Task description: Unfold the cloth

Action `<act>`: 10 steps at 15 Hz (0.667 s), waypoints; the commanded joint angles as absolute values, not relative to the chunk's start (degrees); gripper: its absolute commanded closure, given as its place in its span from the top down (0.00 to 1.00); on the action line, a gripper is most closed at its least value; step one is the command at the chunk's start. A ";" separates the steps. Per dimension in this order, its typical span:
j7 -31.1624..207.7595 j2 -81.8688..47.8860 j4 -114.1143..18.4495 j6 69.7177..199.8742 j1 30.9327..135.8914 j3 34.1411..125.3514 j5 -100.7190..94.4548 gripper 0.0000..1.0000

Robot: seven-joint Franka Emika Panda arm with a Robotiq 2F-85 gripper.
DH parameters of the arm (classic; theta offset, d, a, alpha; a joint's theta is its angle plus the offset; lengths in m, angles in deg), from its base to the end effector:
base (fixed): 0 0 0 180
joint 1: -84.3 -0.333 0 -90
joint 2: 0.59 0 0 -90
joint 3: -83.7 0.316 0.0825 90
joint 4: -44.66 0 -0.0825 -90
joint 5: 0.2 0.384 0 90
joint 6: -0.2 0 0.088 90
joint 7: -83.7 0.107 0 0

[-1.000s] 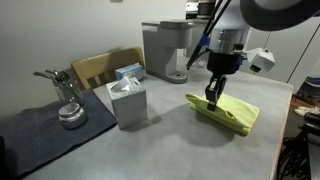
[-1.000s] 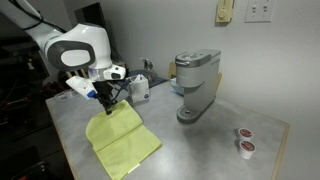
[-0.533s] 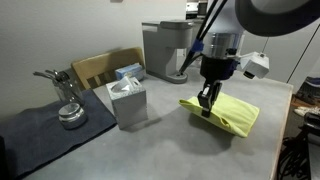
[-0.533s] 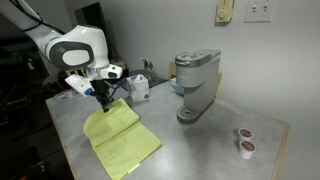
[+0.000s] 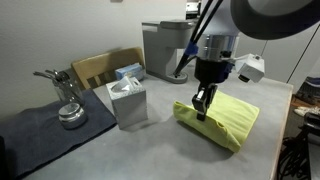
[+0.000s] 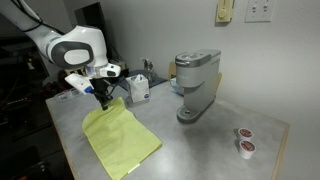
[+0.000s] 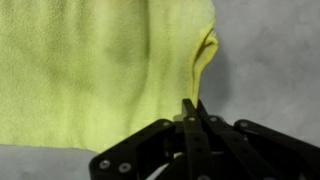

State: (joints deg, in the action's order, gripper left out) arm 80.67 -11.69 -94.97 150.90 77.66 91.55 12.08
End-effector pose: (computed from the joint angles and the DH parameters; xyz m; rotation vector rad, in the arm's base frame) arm 0.4745 0.1189 0.2260 -3.0062 -0.1747 0.0213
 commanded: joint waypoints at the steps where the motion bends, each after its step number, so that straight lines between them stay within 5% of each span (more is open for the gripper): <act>1: 82.15 -13.36 -93.53 151.24 77.19 92.15 10.92 0.00; 10: 82.39 -15.12 -92.58 151.14 76.45 92.87 11.04 0.00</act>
